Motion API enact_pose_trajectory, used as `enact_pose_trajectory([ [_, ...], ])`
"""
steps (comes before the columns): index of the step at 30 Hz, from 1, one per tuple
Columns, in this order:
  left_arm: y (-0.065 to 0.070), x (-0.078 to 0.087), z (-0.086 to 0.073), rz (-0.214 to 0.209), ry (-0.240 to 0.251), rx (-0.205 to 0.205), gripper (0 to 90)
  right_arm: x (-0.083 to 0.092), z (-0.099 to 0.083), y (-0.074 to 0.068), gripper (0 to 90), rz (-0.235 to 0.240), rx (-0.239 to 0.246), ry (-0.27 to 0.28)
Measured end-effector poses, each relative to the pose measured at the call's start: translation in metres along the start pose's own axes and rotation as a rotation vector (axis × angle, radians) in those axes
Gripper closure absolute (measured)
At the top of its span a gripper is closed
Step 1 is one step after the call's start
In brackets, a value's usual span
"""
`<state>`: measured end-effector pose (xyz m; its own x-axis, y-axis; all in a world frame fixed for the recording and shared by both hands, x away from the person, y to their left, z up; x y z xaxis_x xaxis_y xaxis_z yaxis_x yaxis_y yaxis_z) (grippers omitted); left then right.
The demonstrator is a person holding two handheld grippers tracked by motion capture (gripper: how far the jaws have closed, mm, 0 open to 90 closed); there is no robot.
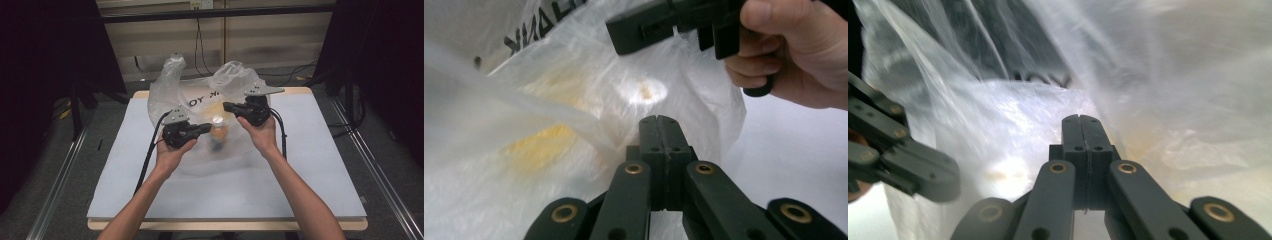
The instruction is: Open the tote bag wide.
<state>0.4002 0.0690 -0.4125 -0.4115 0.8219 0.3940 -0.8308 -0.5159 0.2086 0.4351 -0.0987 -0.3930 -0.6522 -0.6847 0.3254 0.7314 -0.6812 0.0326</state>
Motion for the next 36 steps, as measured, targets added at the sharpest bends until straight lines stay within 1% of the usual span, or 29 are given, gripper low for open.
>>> enact_pose_trajectory([
  [1,-0.003,-0.003,-0.003,0.008,-0.006,0.008,90.0,-0.001,-0.005,0.002,90.0,-0.001,-0.007,-0.009],
  [3,-0.006,-0.005,-0.007,-0.006,0.012,0.038,90.0,-0.002,-0.014,0.002,90.0,0.007,-0.013,-0.030],
  [4,-0.007,-0.005,-0.008,-0.001,0.013,0.047,90.0,-0.002,-0.018,0.001,90.0,0.011,-0.008,-0.038],
  [5,-0.008,-0.004,-0.010,0.004,0.003,0.040,90.0,-0.002,-0.021,0.000,90.0,0.014,-0.009,-0.042],
  [6,-0.007,-0.003,-0.012,-0.003,-0.006,0.032,90.0,-0.001,-0.025,-0.002,90.0,0.019,-0.005,-0.053],
  [8,-0.005,-0.003,-0.016,0.005,-0.028,0.008,90.0,0.001,-0.030,-0.004,90.0,0.029,0.003,-0.065],
  [9,-0.004,-0.003,-0.018,0.006,-0.035,0.007,90.0,0.003,-0.032,-0.006,90.0,0.031,-0.001,-0.065],
  [11,-0.004,-0.005,-0.023,0.002,-0.040,0.017,90.0,0.007,-0.037,-0.008,90.0,0.040,0.002,-0.076],
  [12,-0.006,-0.005,-0.026,0.004,-0.040,0.016,90.0,0.009,-0.041,-0.009,90.0,0.042,0.003,-0.081],
  [14,-0.011,-0.005,-0.031,0.023,-0.049,0.034,90.0,0.011,-0.049,-0.010,90.0,0.048,-0.003,-0.094],
  [15,-0.014,-0.005,-0.034,0.027,-0.051,0.042,90.0,0.012,-0.054,-0.011,90.0,0.052,-0.005,-0.104],
  [18,-0.020,-0.010,-0.046,0.047,-0.087,0.044,90.0,0.011,-0.070,-0.014,90.0,0.077,-0.019,-0.141],
  [20,-0.023,-0.014,-0.053,0.054,-0.114,0.041,90.0,0.010,-0.082,-0.017,90.0,0.092,-0.016,-0.168],
  [23,-0.029,-0.020,-0.063,0.073,-0.145,0.058,90.0,0.007,-0.097,-0.024,90.0,0.123,-0.014,-0.200],
  [25,-0.034,-0.023,-0.070,0.082,-0.166,0.068,90.0,0.004,-0.108,-0.027,90.0,0.131,-0.009,-0.231],
  [27,-0.040,-0.027,-0.078,0.095,-0.197,0.080,90.0,0.000,-0.120,-0.027,90.0,0.128,0.003,-0.274],
  [28,-0.043,-0.029,-0.082,0.096,-0.203,0.084,90.0,-0.002,-0.126,-0.026,90.0,0.128,-0.001,-0.285],
  [29,-0.045,-0.031,-0.086,0.102,-0.218,0.092,90.0,-0.004,-0.131,-0.025,90.0,0.133,-0.012,-0.288],
  [30,-0.047,-0.033,-0.090,0.103,-0.233,0.097,90.0,-0.006,-0.138,-0.024,90.0,0.133,-0.019,-0.304],
  [31,-0.049,-0.035,-0.093,0.108,-0.246,0.092,90.0,-0.007,-0.141,-0.024,90.0,0.132,-0.027,-0.323],
  [32,-0.050,-0.036,-0.096,0.104,-0.253,0.103,90.0,-0.008,-0.140,-0.025,90.0,0.130,-0.017,-0.323],
  [33,-0.052,-0.038,-0.099,0.105,-0.268,0.112,90.0,-0.008,-0.141,-0.027,90.0,0.134,-0.002,-0.339],
  [34,-0.054,-0.039,-0.101,0.106,-0.271,0.120,90.0,-0.009,-0.142,-0.028,90.0,0.124,0.016,-0.364],
  [35,-0.054,-0.038,-0.100,0.113,-0.278,0.114,90.0,-0.009,-0.141,-0.028,90.0,0.121,0.005,-0.371],
  [36,-0.053,-0.038,-0.101,0.112,-0.282,0.115,90.0,-0.008,-0.142,-0.027,90.0,0.125,-0.020,-0.377],
])
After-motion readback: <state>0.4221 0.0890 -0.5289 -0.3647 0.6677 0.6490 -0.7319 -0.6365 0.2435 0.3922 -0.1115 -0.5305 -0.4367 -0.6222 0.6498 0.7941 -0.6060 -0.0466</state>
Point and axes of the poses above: each handheld gripper's, and its own axes: x roughly backward along the jaws, z roughly out of its top, y roughly to its right, the point moved 6 cm from there along -x, roughly forward along the jaws, and after that the axes turned 10 degrees about x, right-handed, at the moved point
